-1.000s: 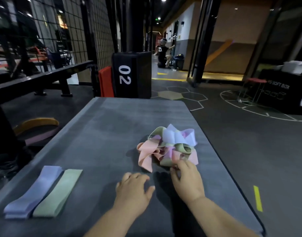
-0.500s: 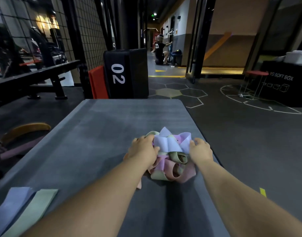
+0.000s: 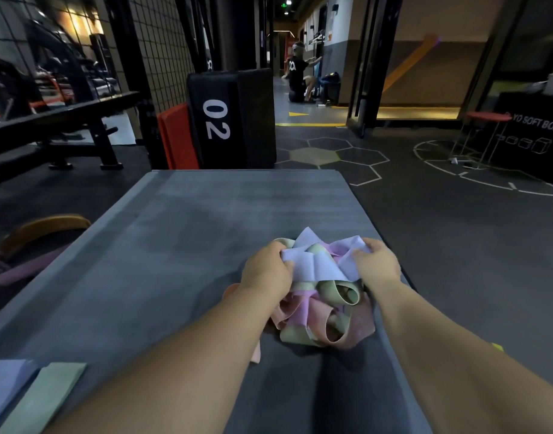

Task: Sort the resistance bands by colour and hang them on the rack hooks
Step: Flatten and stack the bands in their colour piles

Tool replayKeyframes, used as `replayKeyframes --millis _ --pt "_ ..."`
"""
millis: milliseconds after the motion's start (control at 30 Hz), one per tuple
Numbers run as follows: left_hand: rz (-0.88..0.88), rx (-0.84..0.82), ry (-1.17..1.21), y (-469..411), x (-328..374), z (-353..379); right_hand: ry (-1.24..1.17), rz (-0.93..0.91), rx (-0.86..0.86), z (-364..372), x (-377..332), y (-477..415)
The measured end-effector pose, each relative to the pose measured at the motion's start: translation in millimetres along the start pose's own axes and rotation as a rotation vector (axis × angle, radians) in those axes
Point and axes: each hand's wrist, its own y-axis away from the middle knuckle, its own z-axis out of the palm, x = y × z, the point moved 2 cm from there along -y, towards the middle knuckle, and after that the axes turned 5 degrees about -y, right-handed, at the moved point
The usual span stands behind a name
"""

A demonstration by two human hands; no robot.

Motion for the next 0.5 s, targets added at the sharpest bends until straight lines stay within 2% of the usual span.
replayKeyframes --millis 200,500 --pt "0.002 0.152 0.044 3.7 2.6 -23.7 -0.162 -0.162 0.202 -22.9 -21.6 17.7" --pt "0.019 0.305 0.179 46.2 -0.7 -80.8 -0.365 -0.393 0.293 -60.3 -72.4 78.7"
